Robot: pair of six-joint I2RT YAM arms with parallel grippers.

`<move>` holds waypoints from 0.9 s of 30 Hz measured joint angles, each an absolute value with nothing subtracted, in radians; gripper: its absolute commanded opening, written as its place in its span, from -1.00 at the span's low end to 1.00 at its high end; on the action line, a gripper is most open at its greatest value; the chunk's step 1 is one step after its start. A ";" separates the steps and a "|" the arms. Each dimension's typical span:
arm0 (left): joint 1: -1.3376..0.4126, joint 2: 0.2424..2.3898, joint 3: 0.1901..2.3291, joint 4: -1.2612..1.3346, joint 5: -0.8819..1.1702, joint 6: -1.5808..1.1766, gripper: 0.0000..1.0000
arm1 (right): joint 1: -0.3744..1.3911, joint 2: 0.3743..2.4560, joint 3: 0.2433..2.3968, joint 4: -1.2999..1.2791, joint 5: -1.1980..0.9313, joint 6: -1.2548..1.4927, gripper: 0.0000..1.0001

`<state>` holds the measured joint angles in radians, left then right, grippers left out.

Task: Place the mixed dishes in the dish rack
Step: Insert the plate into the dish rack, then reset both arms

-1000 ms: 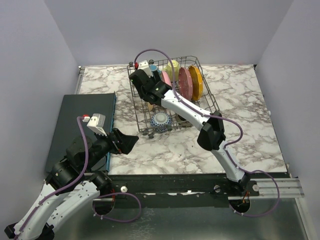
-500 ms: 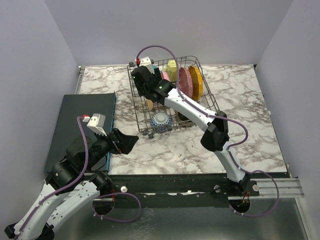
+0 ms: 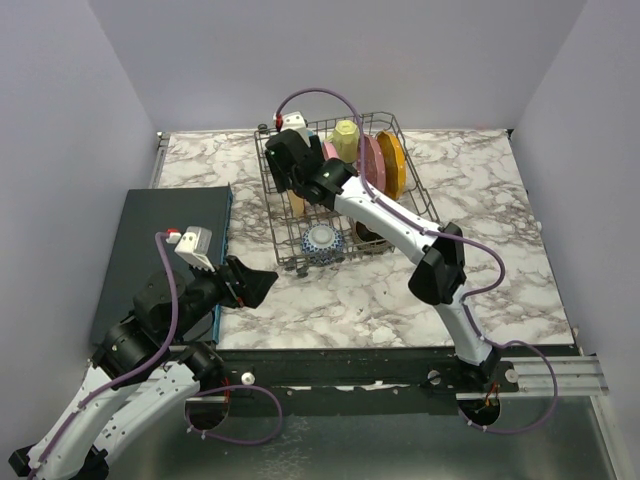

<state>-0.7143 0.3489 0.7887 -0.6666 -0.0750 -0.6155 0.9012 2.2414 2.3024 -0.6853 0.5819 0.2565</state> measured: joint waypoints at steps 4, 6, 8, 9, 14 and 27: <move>-0.714 0.352 0.789 -0.667 -0.075 -0.616 0.97 | 0.901 2.230 2.294 -0.678 0.577 0.262 0.50; -0.714 0.353 0.789 -0.667 -0.075 -0.616 0.97 | 0.901 2.225 2.285 -0.674 0.575 0.263 0.50; -0.714 0.353 0.789 -0.667 -0.075 -0.616 0.97 | 0.901 2.220 2.278 -0.674 0.570 0.264 0.50; -0.714 0.353 0.789 -0.667 -0.075 -0.616 0.97 | 0.901 2.219 2.276 -0.674 0.567 0.265 0.50; -0.714 0.353 0.789 -0.667 -0.075 -0.616 0.97 | 0.901 2.208 2.263 -0.673 0.556 0.272 0.50; -0.714 0.359 0.788 -0.667 -0.075 -0.616 0.97 | 0.901 2.105 2.154 -0.631 0.512 0.289 0.50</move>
